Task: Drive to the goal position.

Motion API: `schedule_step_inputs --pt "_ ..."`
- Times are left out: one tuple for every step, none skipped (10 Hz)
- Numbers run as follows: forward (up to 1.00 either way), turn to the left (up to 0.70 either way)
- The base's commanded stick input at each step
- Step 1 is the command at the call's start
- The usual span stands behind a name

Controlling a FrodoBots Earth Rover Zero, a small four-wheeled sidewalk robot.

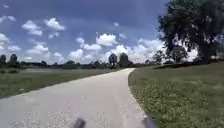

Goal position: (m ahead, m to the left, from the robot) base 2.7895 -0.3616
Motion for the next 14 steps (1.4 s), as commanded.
schedule_step_inputs --pt "0.70 0.00" --pt "0.70 0.00" --pt "0.70 0.00" --pt "0.70 0.00" --pt "0.70 0.00" --pt "0.70 0.00" --pt "0.70 0.00" --pt "0.70 0.00" --pt "0.70 0.00" --pt "0.70 0.00" --pt "0.70 0.00" --pt "0.70 0.00" --pt "0.70 0.00" --pt "0.70 0.00"
